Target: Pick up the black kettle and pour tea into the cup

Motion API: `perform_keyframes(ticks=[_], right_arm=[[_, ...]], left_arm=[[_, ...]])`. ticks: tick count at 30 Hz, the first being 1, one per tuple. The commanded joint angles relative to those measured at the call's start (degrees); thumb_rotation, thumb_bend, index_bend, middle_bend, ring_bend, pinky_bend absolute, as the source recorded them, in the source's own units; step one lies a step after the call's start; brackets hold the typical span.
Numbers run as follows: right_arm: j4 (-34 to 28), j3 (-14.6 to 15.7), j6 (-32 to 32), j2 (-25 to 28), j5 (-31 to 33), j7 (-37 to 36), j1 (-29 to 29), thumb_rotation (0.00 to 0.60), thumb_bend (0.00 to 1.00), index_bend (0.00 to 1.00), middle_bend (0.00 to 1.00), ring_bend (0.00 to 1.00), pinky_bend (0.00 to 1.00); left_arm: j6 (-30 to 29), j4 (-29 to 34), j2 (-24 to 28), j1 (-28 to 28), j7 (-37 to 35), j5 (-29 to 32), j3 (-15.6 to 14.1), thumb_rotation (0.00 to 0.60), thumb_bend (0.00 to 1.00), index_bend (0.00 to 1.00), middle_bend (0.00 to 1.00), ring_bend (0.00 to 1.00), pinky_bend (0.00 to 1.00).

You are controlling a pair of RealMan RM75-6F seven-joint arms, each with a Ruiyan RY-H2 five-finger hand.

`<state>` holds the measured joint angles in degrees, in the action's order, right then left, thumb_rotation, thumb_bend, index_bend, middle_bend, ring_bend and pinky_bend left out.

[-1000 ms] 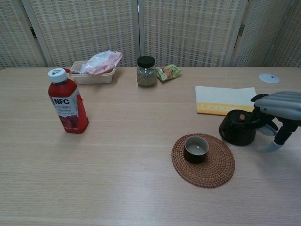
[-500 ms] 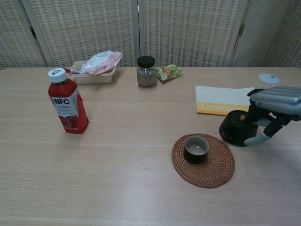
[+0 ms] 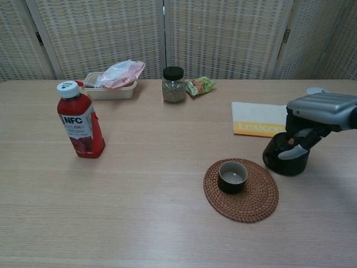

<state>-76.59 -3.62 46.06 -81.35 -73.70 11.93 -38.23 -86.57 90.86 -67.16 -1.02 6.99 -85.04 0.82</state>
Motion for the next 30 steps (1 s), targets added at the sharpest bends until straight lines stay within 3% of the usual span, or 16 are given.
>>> perform_keyframes(ticks=[1, 11, 18, 30], right_arm=[[-0.03, -0.24, 0.46, -0.09, -0.33, -0.49, -0.08, 0.320, 0.00, 0.96, 0.97, 0.84, 0.24], [-2.02, -0.81, 1.23, 1.56, -1.42, -1.91, -0.55, 0.320, 0.02, 0.98, 0.99, 0.85, 0.28], [-3.95, -0.71, 2.31, 2.58, -2.33, -1.87, -0.48, 0.318, 0.31, 0.98, 0.99, 0.86, 0.30], [-5.75, -0.25, 3.22, 3.46, -2.95, -1.44, -0.21, 0.320, 0.45, 0.98, 0.99, 0.86, 0.39]], left_arm=[[-0.05, -0.05, -0.02, 0.00, -0.08, -0.05, 0.00, 0.600, 0.22, 0.14, 0.06, 0.16, 0.09], [-0.09, 0.09, 0.12, 0.04, 0.18, -0.12, -0.09, 0.600, 0.22, 0.14, 0.06, 0.16, 0.09], [-0.52, 0.15, 0.23, 0.22, 0.12, -0.34, -0.14, 0.600, 0.22, 0.14, 0.06, 0.16, 0.09], [-0.97, -0.17, 0.00, 0.46, -0.24, -0.67, -0.25, 0.600, 0.22, 0.14, 0.06, 0.16, 0.09]])
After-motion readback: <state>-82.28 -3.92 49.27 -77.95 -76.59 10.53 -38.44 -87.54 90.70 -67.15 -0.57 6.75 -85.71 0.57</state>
